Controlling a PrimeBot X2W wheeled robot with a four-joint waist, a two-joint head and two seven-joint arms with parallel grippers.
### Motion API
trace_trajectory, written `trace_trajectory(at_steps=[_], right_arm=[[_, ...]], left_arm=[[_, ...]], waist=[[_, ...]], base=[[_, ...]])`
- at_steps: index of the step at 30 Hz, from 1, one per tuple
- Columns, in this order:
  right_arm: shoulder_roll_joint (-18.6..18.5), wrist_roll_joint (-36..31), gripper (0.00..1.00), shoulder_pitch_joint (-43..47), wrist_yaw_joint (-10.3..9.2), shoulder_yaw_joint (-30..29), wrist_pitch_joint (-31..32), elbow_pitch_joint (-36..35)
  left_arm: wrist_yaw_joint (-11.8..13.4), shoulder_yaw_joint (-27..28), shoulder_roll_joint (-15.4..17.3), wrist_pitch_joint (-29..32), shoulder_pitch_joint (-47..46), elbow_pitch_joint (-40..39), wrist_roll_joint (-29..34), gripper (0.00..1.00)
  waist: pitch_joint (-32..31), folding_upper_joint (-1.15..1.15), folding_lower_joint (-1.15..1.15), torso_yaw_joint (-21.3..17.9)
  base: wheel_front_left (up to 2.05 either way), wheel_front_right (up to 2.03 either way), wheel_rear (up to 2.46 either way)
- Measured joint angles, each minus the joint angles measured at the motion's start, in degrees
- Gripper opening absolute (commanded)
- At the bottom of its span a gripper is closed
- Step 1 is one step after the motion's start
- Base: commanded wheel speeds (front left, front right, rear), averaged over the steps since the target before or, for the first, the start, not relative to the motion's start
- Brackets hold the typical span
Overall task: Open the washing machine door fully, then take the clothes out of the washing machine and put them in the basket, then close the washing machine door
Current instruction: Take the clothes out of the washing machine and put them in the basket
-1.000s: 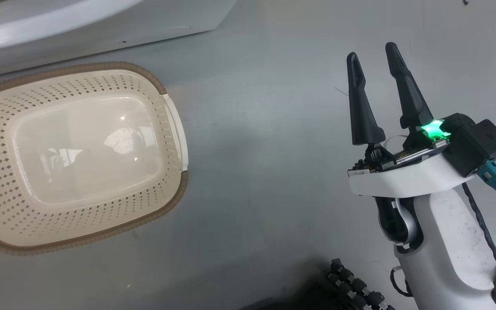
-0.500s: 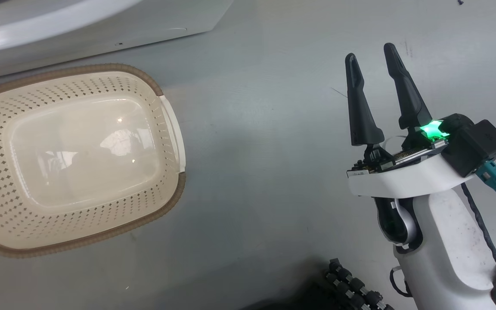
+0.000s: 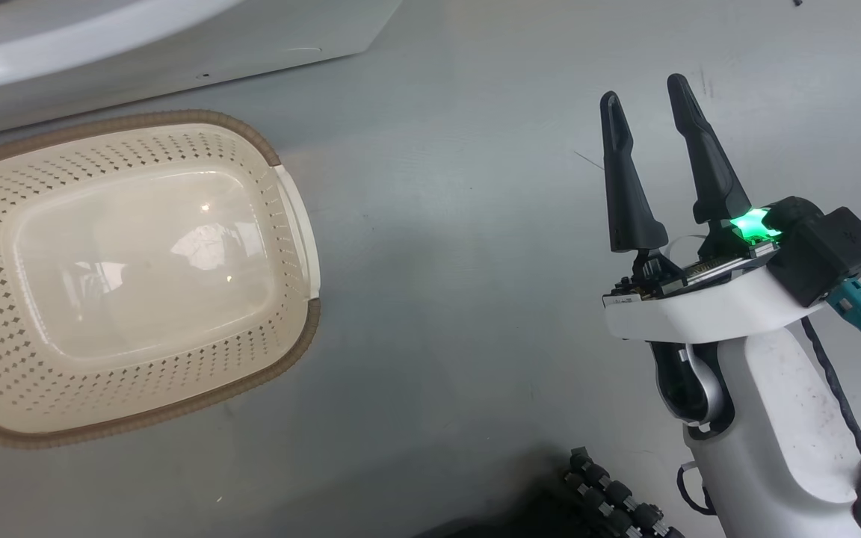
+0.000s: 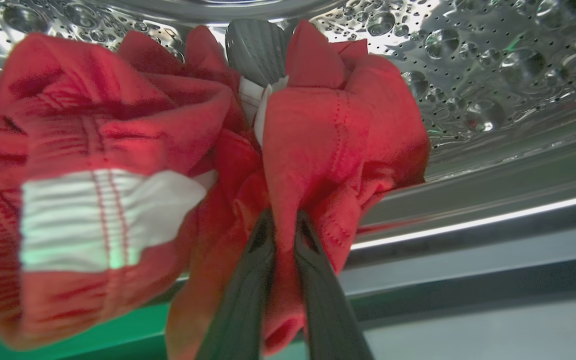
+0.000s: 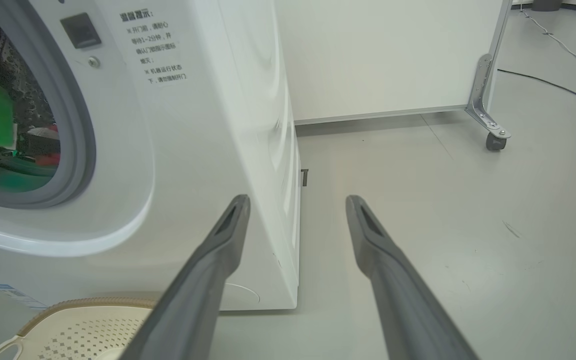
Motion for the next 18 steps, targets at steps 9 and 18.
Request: trace_trajectory(at_steps=[9,18], right_arm=[[0.0,-0.4,1.0,-1.0,-0.32,-0.7,0.0,0.0],[0.0,-2.6,1.0,-1.0,-0.24,-1.5,0.0,0.2]], left_arm=[[0.1,-0.1,0.4,-4.0,-0.3,-0.4,0.5,0.0],[0.0,0.1,-0.9,-10.5,-0.1,-1.9,0.5,0.0]], waist=[[-0.1,0.0,-0.01,0.7],[-0.7,0.0,-0.01,2.4]], base=[[0.0,0.0,0.0],[0.0,0.0,0.0]])
